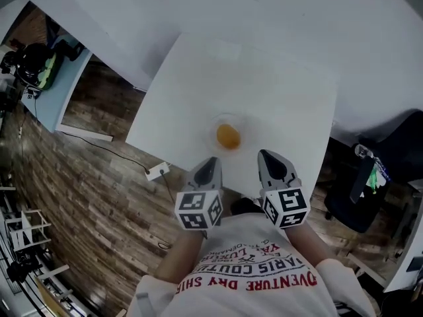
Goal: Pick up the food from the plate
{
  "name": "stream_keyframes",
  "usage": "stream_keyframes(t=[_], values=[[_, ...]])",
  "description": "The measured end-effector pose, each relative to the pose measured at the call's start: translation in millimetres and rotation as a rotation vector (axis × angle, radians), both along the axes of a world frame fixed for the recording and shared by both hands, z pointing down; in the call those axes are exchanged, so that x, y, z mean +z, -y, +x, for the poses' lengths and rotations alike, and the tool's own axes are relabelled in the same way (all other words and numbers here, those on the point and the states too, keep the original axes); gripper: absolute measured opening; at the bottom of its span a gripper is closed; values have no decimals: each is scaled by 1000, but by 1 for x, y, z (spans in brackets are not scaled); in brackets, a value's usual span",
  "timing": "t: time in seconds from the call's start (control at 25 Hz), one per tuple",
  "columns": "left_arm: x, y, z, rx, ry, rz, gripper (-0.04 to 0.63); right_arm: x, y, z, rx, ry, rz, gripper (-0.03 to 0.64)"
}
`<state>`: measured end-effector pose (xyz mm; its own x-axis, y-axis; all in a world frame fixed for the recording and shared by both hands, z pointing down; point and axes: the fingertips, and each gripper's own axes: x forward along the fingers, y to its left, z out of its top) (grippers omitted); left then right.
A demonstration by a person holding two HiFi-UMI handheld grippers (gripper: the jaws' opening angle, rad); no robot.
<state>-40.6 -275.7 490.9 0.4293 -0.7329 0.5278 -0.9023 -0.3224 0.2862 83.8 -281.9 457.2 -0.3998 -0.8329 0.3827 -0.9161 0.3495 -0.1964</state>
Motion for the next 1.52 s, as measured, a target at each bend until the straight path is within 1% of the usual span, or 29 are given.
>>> stream_keyframes(t=[0.16,0.2,0.24,0.28,0.4,0.56,0.76,1.04,1.24,1.4,1.52], values=[[23,22,17,-18,12,-71,14,22,18,13,-24,0,-51,8],[30,26,22,-10,14,-92,57,27,21,16,-28,0,-63,8],[37,29,27,2,19,-113,154,32,24,18,-32,1,-73,8],[44,33,31,9,29,-133,223,38,27,20,-36,2,-82,8],[63,46,35,-14,61,-176,318,53,34,25,-45,5,-109,8],[84,62,32,-90,66,-242,404,68,40,29,-56,4,-142,8],[107,71,35,-111,18,-346,410,83,43,41,-41,7,-179,8],[136,88,38,-131,60,-440,408,95,49,45,-44,14,-208,8],[151,92,40,-127,122,-467,402,101,56,52,-32,18,-220,8],[154,93,42,-141,114,-456,396,105,61,57,-20,25,-218,8],[154,95,43,-120,98,-443,393,108,65,59,1,31,-223,8]])
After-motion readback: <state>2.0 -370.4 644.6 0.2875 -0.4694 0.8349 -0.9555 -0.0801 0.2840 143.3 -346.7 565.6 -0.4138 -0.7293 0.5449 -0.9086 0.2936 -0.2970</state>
